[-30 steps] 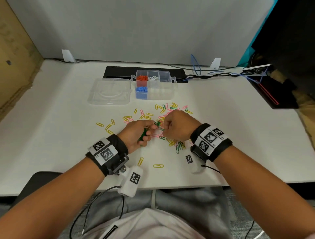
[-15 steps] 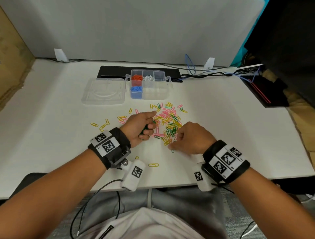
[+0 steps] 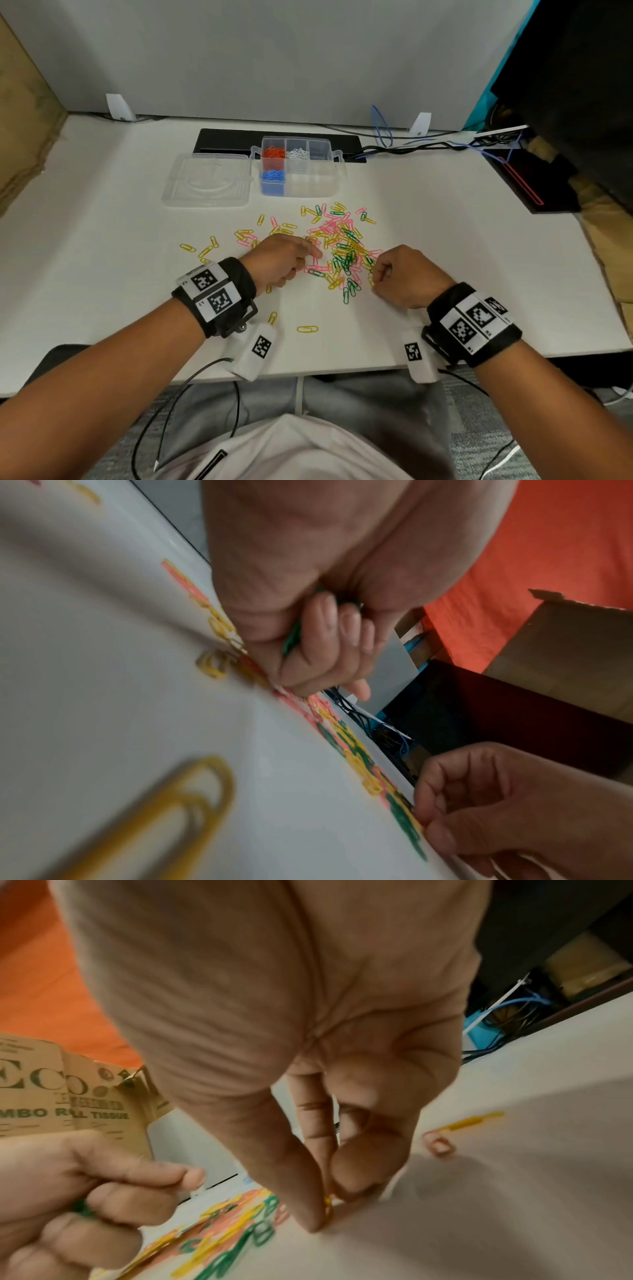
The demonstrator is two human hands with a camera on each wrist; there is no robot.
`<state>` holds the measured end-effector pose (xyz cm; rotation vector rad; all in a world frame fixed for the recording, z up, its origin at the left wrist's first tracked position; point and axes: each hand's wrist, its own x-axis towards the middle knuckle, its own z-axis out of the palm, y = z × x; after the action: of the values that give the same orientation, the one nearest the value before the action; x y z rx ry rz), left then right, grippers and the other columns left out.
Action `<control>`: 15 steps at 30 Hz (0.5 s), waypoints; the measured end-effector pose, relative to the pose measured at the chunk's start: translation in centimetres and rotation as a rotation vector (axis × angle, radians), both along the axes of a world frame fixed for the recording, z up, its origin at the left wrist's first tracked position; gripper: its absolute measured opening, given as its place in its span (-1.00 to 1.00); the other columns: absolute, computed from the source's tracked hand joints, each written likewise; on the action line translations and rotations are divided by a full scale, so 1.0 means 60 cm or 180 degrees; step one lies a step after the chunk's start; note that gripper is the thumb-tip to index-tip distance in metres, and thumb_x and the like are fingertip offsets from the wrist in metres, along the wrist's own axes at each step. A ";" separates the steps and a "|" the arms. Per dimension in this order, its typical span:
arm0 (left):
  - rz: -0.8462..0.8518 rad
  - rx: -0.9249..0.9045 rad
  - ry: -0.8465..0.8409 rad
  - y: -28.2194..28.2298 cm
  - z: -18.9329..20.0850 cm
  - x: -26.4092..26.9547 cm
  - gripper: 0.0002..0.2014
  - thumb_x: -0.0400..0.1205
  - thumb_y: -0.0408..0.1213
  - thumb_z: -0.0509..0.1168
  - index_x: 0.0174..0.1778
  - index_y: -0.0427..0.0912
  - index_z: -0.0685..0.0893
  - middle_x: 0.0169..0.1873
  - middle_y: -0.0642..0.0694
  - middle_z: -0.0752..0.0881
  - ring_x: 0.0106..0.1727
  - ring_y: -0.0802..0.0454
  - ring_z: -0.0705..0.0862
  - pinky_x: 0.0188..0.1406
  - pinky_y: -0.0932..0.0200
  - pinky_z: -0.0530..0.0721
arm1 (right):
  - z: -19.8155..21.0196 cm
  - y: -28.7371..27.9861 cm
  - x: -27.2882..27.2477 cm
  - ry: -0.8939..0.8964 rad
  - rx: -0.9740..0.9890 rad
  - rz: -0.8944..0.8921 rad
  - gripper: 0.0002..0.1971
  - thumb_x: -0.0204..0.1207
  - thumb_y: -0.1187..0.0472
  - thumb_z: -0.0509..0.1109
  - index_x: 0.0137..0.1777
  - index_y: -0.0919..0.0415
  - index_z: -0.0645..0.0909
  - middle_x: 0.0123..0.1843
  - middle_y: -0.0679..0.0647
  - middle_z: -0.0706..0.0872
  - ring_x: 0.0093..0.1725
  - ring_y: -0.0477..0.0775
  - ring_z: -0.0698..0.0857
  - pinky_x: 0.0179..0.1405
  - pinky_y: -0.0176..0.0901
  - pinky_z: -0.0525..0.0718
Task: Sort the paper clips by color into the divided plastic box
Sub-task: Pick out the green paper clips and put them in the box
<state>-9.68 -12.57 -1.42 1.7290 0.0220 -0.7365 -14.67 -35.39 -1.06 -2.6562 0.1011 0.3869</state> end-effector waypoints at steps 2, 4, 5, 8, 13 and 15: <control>-0.0228 0.0443 -0.0296 0.001 0.004 0.002 -0.83 0.69 -0.31 0.29 -0.11 -0.11 0.80 -0.60 0.09 0.48 -0.66 0.20 0.34 -0.65 0.35 0.25 | 0.006 -0.003 0.002 -0.0195 -0.0045 -0.0097 -0.84 0.40 0.30 0.44 -0.36 0.05 0.67 -0.33 -0.13 0.72 -0.22 0.02 0.73 -0.19 -0.16 0.71; -0.0538 0.0783 -0.0669 0.000 0.008 0.004 -0.92 0.60 -0.28 0.43 -0.12 -0.04 0.84 -0.43 0.21 0.67 -0.50 0.31 0.55 -0.52 0.38 0.44 | 0.013 0.010 0.002 -0.0342 0.0034 -0.0046 -0.86 0.39 0.22 0.49 -0.37 0.04 0.69 -0.35 -0.13 0.72 -0.23 0.03 0.73 -0.13 -0.06 0.75; -0.0669 0.0865 -0.0798 -0.002 0.010 0.004 -0.93 0.57 -0.29 0.48 -0.09 -0.05 0.85 -0.28 0.21 0.73 -0.32 0.36 0.62 -0.37 0.46 0.51 | 0.017 0.021 0.001 -0.0310 0.0103 0.0018 -0.88 0.37 0.15 0.55 -0.36 0.06 0.70 -0.36 -0.11 0.72 -0.24 0.03 0.73 -0.14 -0.05 0.74; -0.1027 0.1276 -0.1117 -0.011 0.013 0.006 -0.83 0.51 -0.31 0.53 0.00 -0.07 0.85 -0.08 0.11 0.77 -0.07 0.28 0.66 -0.02 0.38 0.60 | 0.020 0.053 -0.003 0.0002 -0.0122 0.0177 -0.70 0.25 -0.08 0.66 -0.26 0.11 0.72 -0.29 -0.04 0.73 -0.24 0.03 0.71 -0.18 -0.08 0.69; -0.1445 0.2038 -0.1612 -0.025 0.016 0.010 -0.84 0.49 -0.28 0.54 -0.02 -0.04 0.83 -0.11 0.16 0.72 -0.07 0.15 0.63 -0.04 0.26 0.50 | 0.012 0.065 0.004 0.0124 -0.0204 0.0214 -0.83 0.31 0.06 0.64 -0.27 0.09 0.72 -0.20 -0.03 0.77 -0.16 0.03 0.73 -0.13 -0.09 0.74; -0.1485 0.2219 -0.1739 -0.027 0.016 0.010 -0.89 0.51 -0.24 0.53 -0.07 -0.05 0.83 -0.13 0.11 0.73 -0.01 0.09 0.66 -0.07 0.24 0.51 | 0.008 0.068 0.003 0.0143 -0.0129 0.0278 -0.90 0.36 0.17 0.58 -0.30 0.14 0.73 -0.22 0.01 0.79 -0.15 0.05 0.75 -0.13 -0.07 0.77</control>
<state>-9.08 -14.19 -0.44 2.6086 -0.5773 -0.5919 -14.52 -31.30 -0.57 -2.6989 0.0068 0.4779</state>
